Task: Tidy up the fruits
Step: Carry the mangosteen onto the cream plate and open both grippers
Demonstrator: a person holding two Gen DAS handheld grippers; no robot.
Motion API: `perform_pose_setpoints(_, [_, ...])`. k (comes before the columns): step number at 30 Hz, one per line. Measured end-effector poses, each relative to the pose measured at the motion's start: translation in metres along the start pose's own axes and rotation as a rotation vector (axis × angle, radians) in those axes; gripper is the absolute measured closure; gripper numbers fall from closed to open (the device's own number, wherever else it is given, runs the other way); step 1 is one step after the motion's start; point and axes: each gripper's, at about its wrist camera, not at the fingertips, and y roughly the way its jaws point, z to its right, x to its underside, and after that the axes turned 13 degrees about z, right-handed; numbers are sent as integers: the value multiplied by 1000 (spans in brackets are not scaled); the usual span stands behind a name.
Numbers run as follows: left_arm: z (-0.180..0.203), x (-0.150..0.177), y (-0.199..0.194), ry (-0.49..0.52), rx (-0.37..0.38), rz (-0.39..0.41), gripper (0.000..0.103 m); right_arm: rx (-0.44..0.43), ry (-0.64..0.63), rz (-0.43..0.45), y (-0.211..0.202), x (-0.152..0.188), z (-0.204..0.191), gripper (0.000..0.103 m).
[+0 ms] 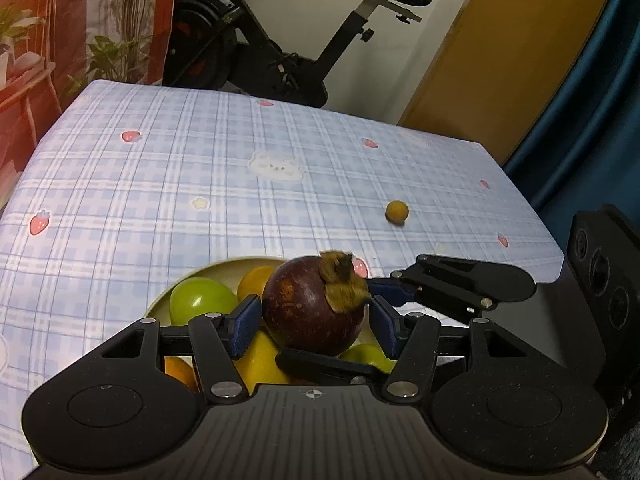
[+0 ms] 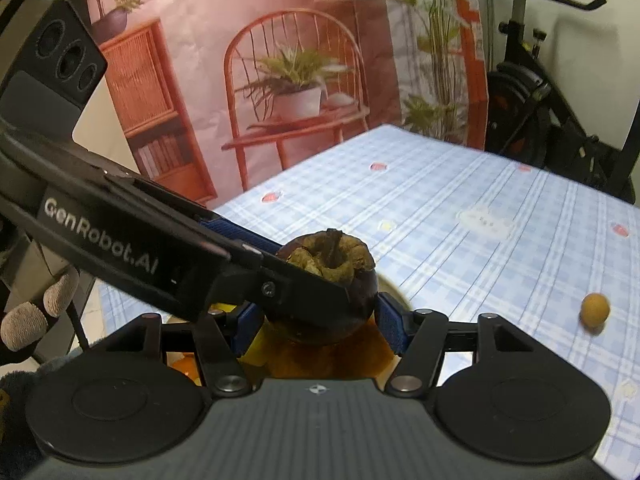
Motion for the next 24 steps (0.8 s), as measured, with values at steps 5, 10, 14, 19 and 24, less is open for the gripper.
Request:
perform_pose_setpoints(5, [-4, 2, 0, -21, 0, 18, 39, -9, 5, -1, 1, 0, 3, 39])
perform_pose_setpoints(10, [-4, 4, -5, -39, -2, 42, 28, 5, -23, 6, -1, -1, -2, 34])
perform_pose_setpoints(14, [-5, 3, -6, -49, -18, 53, 28, 5, -15, 13, -5, 1, -1, 34])
perform_pose_setpoints(19, [0, 0, -10, -57, -39, 79, 28, 10, -9, 39, -16, 0, 1, 34])
perform_pose_setpoints(24, [10, -6, -15, -45, -56, 119, 28, 24, 39, 90, -33, -3, 11, 33])
